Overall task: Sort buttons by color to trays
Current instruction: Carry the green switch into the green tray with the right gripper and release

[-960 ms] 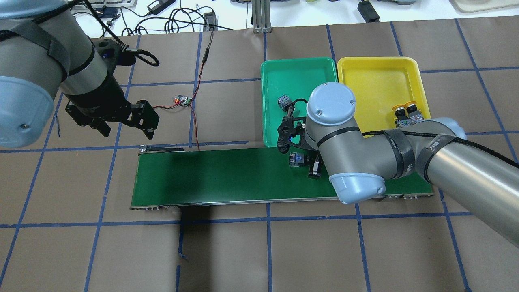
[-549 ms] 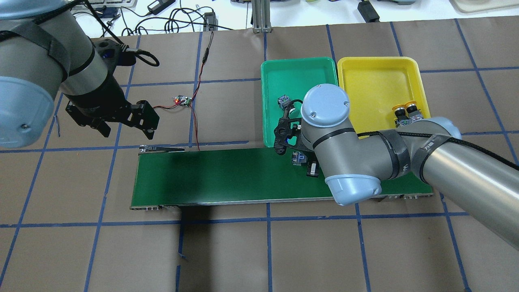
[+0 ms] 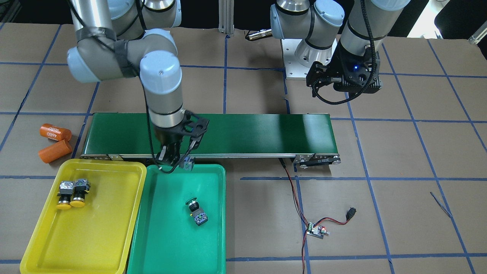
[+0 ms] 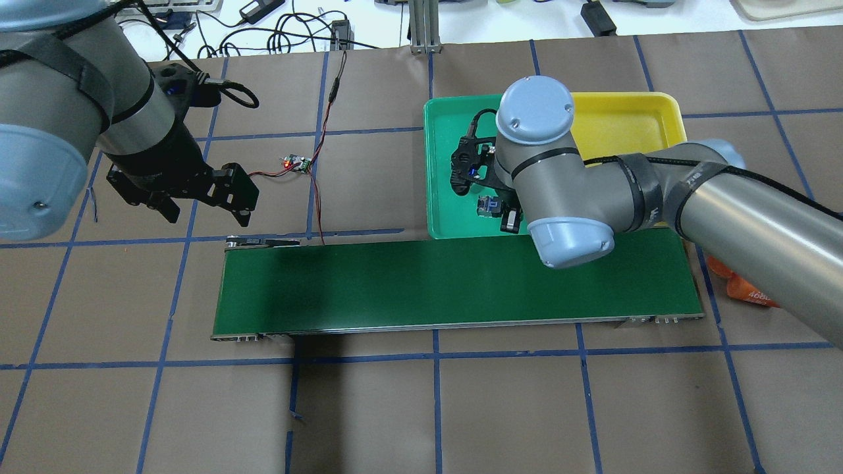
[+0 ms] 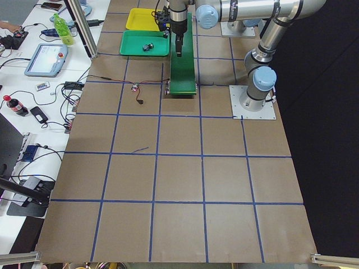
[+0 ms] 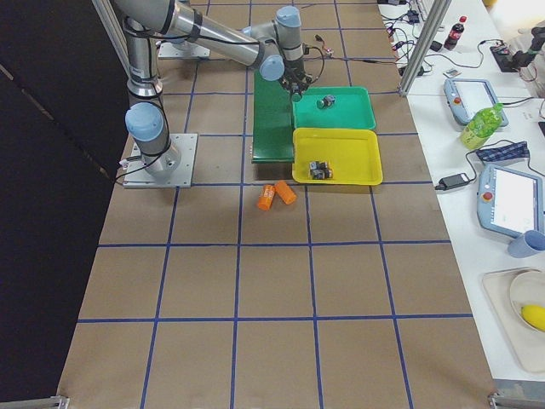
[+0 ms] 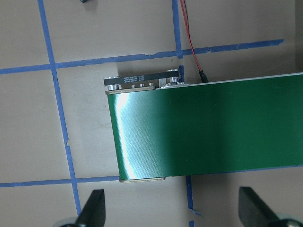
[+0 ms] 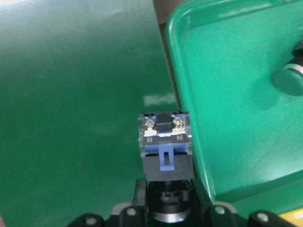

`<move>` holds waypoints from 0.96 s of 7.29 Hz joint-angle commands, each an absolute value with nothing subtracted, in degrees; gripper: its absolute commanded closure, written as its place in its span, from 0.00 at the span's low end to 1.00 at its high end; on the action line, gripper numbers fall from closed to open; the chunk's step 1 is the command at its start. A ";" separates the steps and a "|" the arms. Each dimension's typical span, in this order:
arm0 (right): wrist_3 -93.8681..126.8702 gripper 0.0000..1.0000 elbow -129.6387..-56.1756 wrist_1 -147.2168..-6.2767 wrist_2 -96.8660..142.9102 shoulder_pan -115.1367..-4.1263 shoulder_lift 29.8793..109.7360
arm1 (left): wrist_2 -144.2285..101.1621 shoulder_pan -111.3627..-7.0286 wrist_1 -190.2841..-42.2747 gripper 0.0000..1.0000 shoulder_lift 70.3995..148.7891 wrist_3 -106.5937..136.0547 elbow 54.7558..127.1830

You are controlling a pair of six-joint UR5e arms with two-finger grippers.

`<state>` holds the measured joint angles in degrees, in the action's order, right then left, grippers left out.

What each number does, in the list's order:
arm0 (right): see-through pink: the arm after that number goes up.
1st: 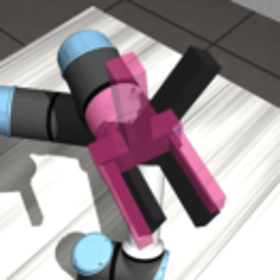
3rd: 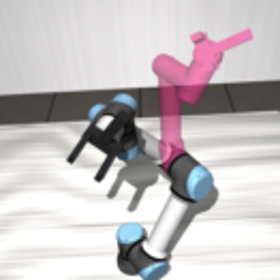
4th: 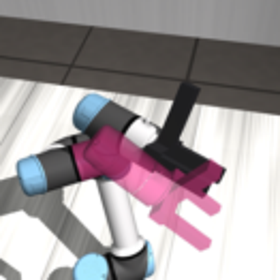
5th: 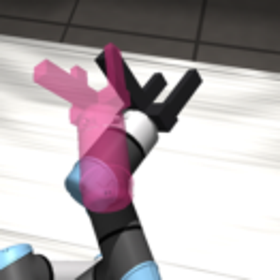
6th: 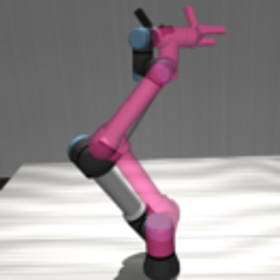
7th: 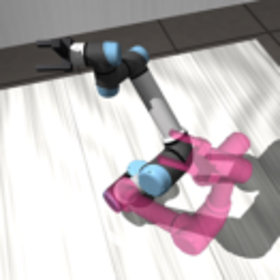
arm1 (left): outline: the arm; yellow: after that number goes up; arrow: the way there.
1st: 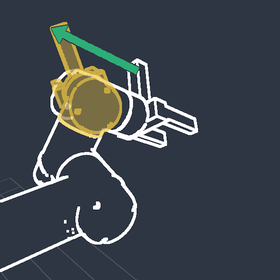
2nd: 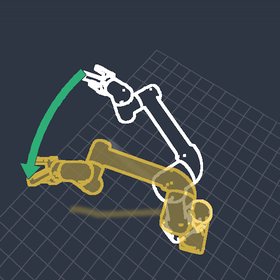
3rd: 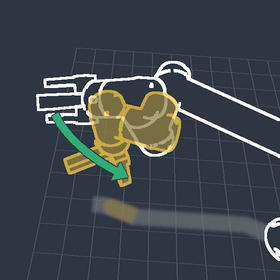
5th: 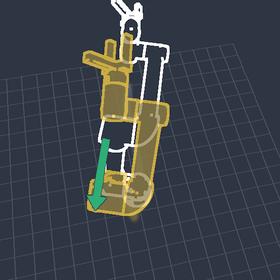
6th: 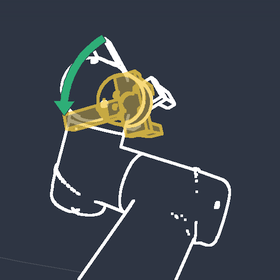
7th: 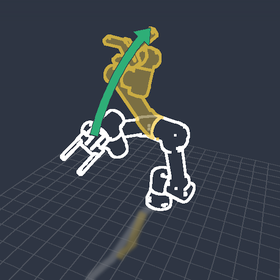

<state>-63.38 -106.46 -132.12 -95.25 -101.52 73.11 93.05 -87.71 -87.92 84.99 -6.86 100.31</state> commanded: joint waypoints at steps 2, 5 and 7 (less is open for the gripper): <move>-67.76 0.53 -100.64 -131.13 -94.66 -95.63 68.29 | 93.08 -87.71 -87.89 0.00 84.90 -6.86 100.63; -67.76 0.00 -99.33 -130.61 -94.66 -95.63 69.52 | 93.08 -87.71 -87.89 0.00 84.90 -6.86 100.72; -67.76 0.00 -93.03 -116.71 -94.48 -95.62 75.56 | 93.08 -87.63 -87.89 0.00 84.90 -6.86 100.72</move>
